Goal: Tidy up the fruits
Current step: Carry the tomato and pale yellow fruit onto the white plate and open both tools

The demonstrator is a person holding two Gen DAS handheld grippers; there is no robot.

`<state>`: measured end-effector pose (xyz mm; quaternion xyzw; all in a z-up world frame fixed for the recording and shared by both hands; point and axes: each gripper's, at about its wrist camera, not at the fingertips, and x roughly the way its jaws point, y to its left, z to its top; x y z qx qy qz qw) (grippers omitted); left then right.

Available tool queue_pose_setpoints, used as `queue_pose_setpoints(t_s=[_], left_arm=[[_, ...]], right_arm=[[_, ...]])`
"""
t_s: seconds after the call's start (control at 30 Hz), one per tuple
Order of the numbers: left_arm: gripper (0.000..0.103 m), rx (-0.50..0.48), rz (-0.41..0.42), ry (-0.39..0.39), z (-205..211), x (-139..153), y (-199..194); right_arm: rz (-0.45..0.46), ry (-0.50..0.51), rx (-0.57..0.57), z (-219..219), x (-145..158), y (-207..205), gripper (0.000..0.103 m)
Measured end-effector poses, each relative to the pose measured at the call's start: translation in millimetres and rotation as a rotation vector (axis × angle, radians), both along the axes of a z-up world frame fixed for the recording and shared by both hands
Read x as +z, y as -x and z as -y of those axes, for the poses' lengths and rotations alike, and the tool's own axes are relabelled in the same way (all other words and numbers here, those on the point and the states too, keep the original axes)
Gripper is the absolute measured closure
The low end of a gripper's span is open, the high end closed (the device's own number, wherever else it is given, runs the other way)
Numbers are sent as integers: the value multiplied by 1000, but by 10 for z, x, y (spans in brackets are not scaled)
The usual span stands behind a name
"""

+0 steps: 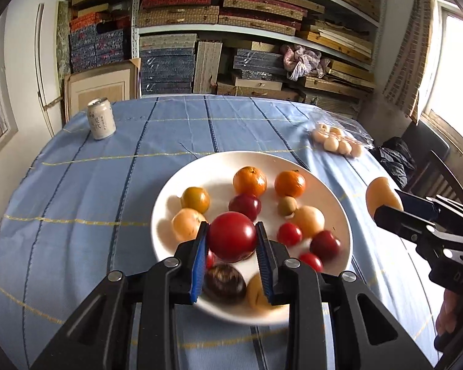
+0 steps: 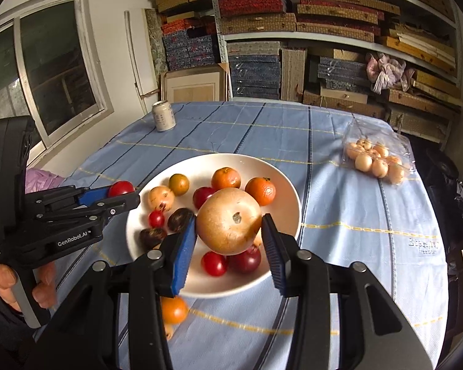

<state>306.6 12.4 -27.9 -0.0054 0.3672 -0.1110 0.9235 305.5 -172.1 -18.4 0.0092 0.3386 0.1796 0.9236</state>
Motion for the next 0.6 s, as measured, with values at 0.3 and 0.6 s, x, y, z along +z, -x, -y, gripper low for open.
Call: queue_pose_setpoints(t_s=[0.3,0.6], left_arm=[[73,17,-75,-5,88,-304,-462],[37,87,-44,2,-99,-314,-454]], right_arm=[[-55,39,21,-181,-291,-568,61],[-34,73,20,-284,-442,-680,53]])
